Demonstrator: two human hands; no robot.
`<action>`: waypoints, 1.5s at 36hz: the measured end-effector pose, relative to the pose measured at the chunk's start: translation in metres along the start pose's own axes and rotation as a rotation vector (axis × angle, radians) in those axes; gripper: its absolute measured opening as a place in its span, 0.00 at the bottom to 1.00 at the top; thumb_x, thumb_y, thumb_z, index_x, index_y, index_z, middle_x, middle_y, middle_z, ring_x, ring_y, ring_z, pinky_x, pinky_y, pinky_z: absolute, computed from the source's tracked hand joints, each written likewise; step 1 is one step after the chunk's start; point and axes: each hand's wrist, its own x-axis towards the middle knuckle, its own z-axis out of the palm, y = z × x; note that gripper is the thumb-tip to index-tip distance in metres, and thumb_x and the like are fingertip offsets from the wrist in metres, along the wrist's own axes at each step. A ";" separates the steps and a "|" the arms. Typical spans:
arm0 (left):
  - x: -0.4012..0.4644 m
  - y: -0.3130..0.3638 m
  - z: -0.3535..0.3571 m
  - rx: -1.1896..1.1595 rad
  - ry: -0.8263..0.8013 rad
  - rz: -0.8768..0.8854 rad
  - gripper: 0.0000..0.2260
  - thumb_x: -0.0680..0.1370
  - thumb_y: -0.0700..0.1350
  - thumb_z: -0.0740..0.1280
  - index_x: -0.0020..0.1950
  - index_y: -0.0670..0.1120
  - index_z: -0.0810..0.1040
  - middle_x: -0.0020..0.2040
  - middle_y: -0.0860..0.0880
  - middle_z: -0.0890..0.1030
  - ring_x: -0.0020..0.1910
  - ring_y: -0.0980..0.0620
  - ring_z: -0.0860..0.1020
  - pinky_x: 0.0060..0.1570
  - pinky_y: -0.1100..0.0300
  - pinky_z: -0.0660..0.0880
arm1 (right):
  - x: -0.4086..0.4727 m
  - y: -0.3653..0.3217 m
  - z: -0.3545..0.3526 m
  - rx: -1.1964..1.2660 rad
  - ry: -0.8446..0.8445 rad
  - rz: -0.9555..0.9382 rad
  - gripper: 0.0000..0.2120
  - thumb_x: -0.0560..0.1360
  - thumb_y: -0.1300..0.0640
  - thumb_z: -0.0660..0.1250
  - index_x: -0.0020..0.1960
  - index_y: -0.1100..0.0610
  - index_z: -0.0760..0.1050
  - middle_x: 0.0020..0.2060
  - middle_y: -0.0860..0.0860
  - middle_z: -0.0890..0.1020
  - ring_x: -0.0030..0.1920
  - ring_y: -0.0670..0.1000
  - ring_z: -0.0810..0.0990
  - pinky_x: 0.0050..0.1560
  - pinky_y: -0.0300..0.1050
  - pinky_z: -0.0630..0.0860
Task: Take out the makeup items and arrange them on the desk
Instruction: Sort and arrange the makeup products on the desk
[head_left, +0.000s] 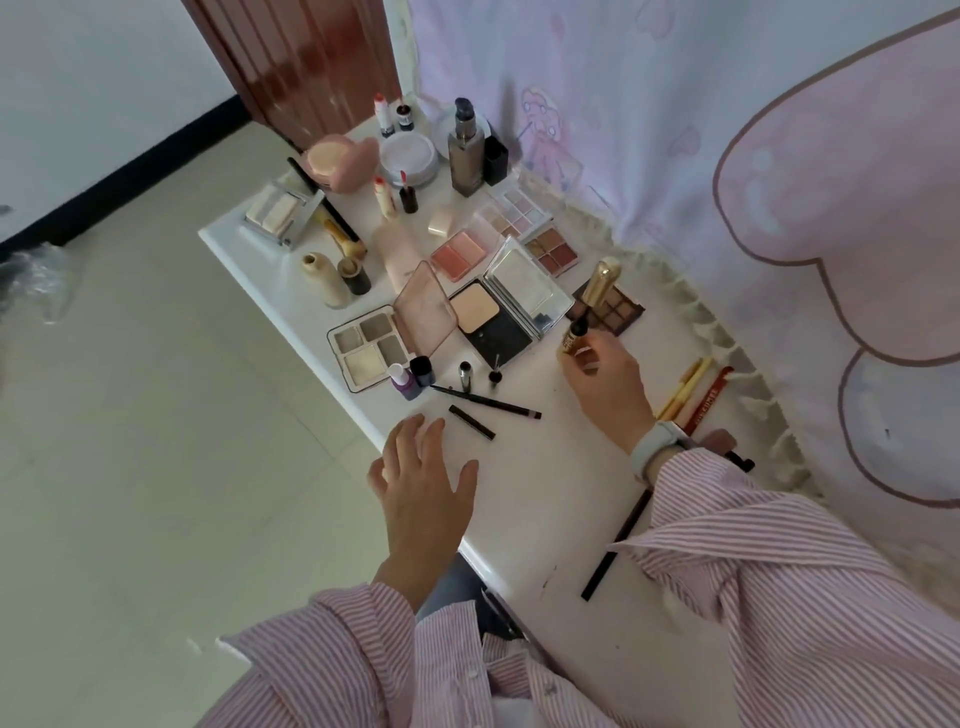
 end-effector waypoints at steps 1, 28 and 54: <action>-0.001 -0.001 0.002 0.016 0.002 0.012 0.23 0.68 0.48 0.75 0.60 0.42 0.75 0.62 0.41 0.74 0.61 0.39 0.73 0.57 0.41 0.68 | 0.000 0.001 0.000 -0.003 -0.002 -0.003 0.07 0.77 0.59 0.63 0.52 0.62 0.73 0.45 0.53 0.75 0.44 0.49 0.74 0.44 0.33 0.69; 0.000 -0.007 0.009 0.069 0.050 0.042 0.23 0.68 0.51 0.75 0.60 0.44 0.75 0.63 0.42 0.74 0.62 0.39 0.72 0.58 0.39 0.67 | 0.000 0.009 0.007 -0.037 -0.007 -0.030 0.10 0.77 0.59 0.64 0.56 0.61 0.71 0.48 0.53 0.74 0.46 0.48 0.73 0.43 0.28 0.65; -0.004 -0.003 0.014 0.003 0.070 -0.001 0.23 0.71 0.57 0.57 0.60 0.44 0.74 0.64 0.44 0.73 0.65 0.46 0.65 0.58 0.42 0.66 | -0.057 0.022 -0.053 -0.842 -0.043 0.186 0.19 0.76 0.51 0.60 0.63 0.60 0.70 0.58 0.62 0.71 0.58 0.62 0.67 0.54 0.54 0.67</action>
